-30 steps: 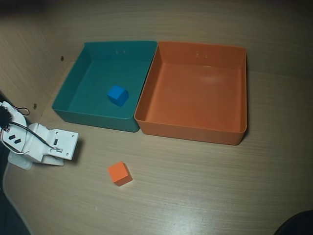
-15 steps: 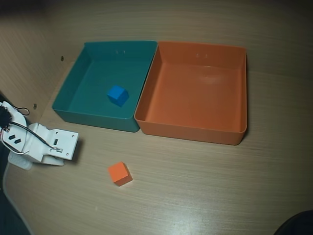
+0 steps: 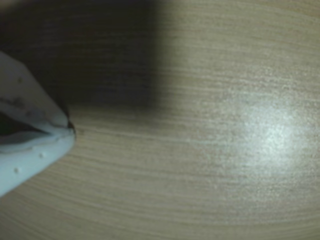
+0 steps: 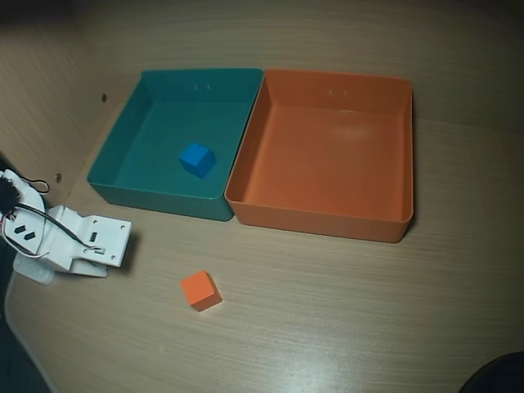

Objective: Grasp a cube and put it in the box.

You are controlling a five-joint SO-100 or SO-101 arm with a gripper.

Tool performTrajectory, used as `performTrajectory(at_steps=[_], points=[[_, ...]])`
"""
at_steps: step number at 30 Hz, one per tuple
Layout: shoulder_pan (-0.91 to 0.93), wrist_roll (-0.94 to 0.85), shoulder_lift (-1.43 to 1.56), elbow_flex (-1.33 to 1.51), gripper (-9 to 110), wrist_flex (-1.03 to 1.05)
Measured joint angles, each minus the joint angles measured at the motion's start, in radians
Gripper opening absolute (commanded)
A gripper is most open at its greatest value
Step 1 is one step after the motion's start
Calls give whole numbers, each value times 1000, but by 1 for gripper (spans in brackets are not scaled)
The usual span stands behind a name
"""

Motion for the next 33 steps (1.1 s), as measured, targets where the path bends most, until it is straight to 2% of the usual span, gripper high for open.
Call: performTrajectory(at_steps=[12,30,33], points=[[2,-11,-97,-107,-6,9],[-235,-17,-1012,-983,-5,6],[-239,-80,-1134,-1095,-5,6]])
